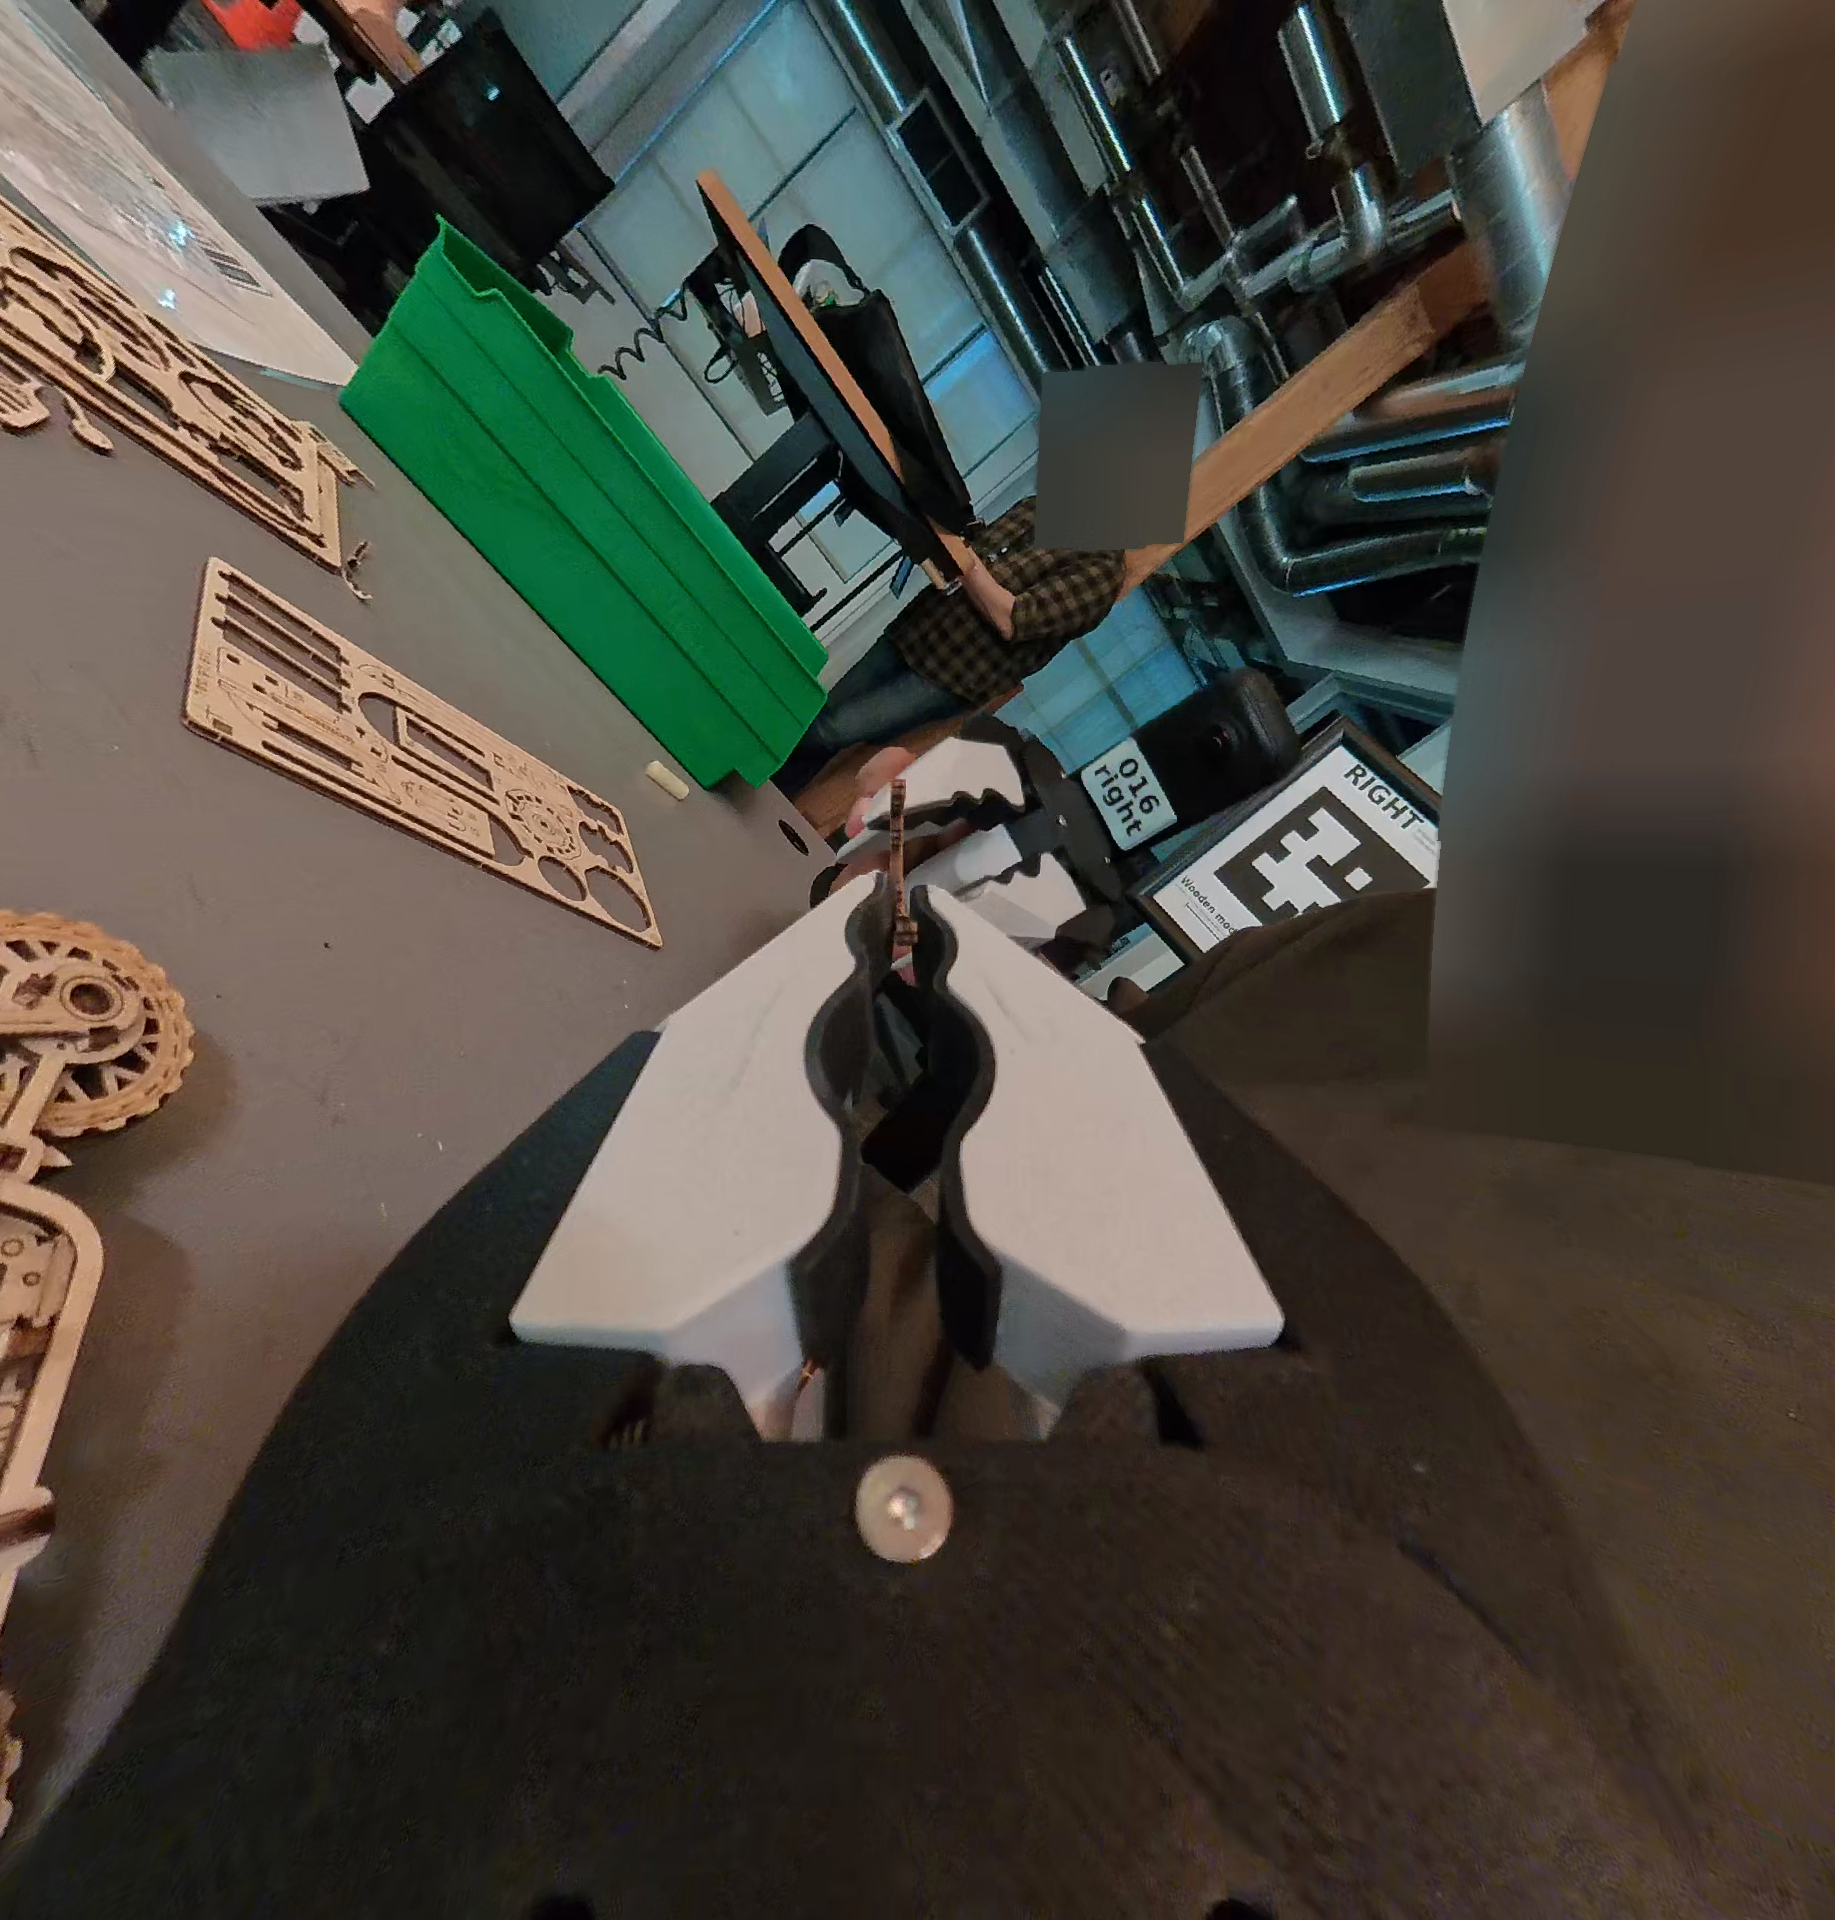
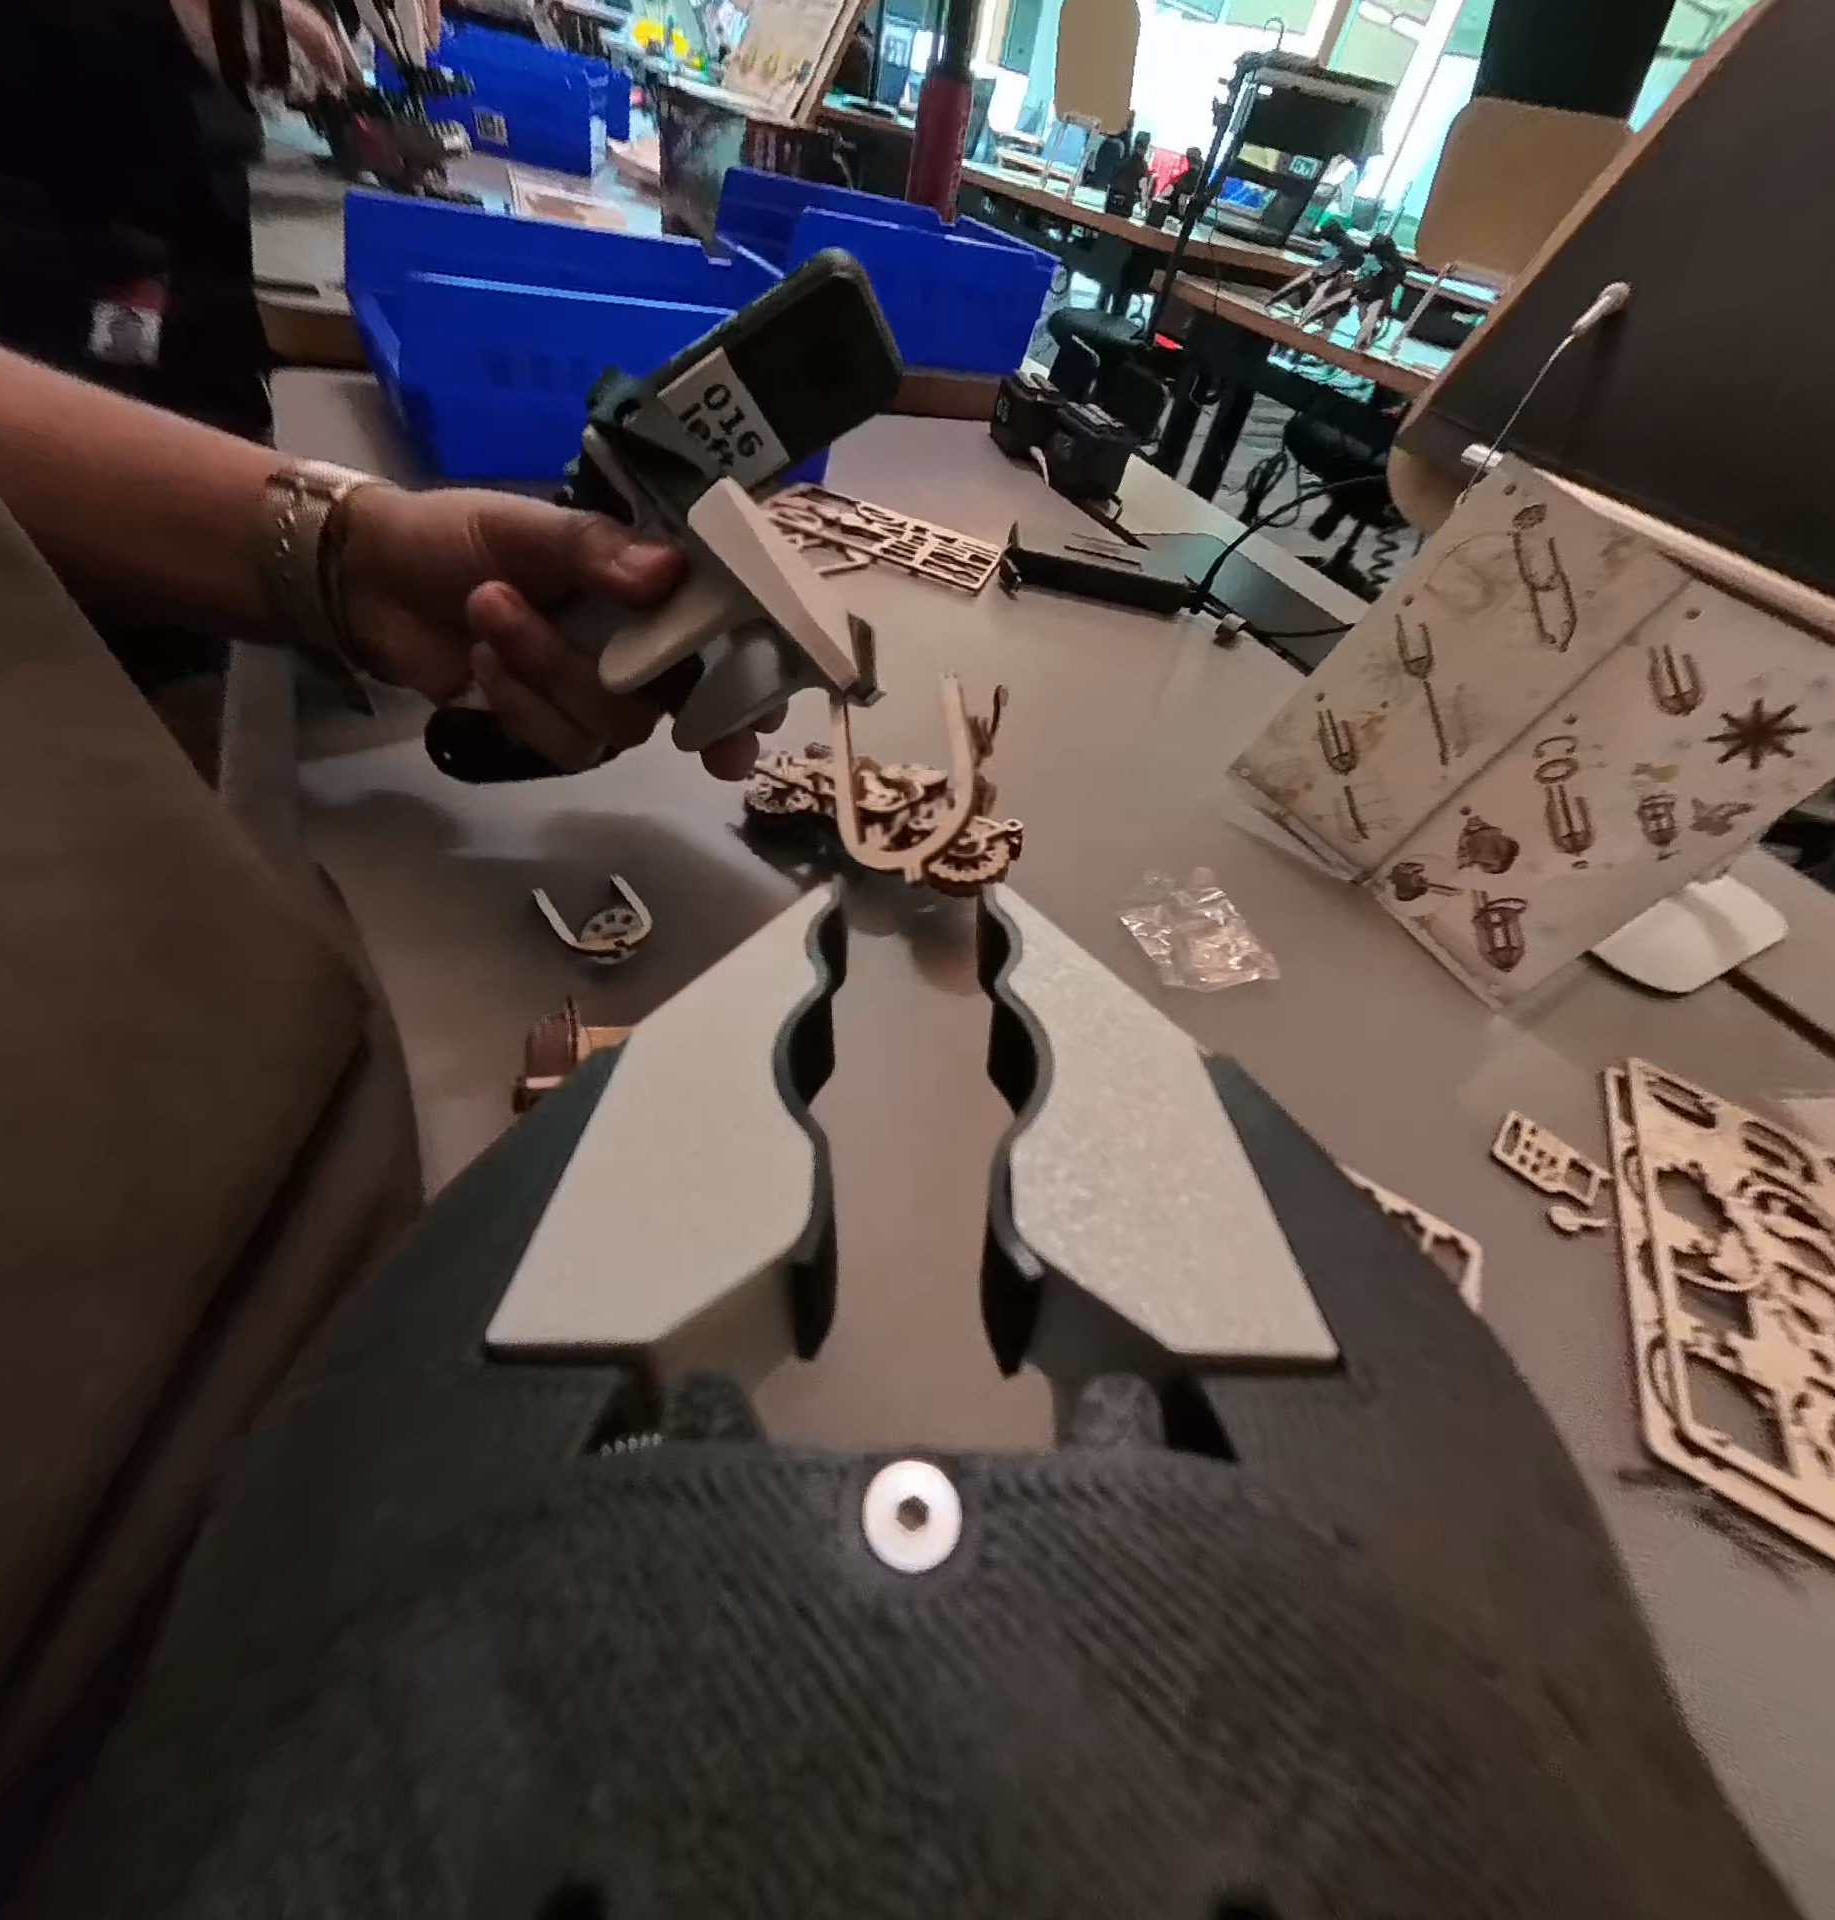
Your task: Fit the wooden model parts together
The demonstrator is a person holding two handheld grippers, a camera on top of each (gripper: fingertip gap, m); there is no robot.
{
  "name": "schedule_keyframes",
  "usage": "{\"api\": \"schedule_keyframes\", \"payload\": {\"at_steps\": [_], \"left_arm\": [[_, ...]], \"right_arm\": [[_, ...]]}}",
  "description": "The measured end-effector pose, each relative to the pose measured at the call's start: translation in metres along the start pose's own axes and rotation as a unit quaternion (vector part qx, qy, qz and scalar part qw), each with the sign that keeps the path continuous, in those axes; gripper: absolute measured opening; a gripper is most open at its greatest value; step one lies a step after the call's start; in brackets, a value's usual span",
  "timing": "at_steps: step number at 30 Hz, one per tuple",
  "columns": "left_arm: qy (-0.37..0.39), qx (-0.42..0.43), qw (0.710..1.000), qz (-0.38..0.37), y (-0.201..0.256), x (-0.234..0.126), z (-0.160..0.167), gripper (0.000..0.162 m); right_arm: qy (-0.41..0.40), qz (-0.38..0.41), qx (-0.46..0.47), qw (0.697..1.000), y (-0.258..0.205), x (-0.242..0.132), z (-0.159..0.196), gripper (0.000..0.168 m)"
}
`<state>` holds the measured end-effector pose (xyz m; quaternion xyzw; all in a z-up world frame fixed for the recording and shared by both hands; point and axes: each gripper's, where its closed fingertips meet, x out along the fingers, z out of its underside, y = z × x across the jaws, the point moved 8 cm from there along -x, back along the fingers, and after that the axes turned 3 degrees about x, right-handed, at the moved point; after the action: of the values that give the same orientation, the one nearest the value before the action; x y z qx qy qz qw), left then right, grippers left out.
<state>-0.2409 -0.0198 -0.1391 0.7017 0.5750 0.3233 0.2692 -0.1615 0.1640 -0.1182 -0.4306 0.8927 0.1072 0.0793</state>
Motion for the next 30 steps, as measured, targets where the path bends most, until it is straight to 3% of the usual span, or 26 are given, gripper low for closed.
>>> {"api": "schedule_keyframes", "payload": {"at_steps": [10, 20, 24, 30], "left_arm": [[0.001, -0.007, 1.0, -0.002, -0.004, 0.0, -0.002, 0.0], [0.03, -0.032, 0.999, -0.004, -0.011, -0.007, -0.008, 0.001], [0.033, -0.033, 0.999, -0.004, -0.011, -0.008, -0.009, 0.0], [0.036, -0.032, 0.999, -0.005, -0.011, -0.008, -0.009, 0.0]], "right_arm": [[0.02, -0.031, 0.145, 0.989, 0.024, -0.004, 0.008, 0.023], [0.047, -0.068, 0.291, 0.953, 0.048, -0.006, 0.018, 0.024], [0.08, -0.087, 0.313, 0.942, 0.051, -0.01, 0.014, 0.034], [0.075, -0.094, 0.321, 0.939, 0.05, -0.008, 0.015, 0.036]]}}
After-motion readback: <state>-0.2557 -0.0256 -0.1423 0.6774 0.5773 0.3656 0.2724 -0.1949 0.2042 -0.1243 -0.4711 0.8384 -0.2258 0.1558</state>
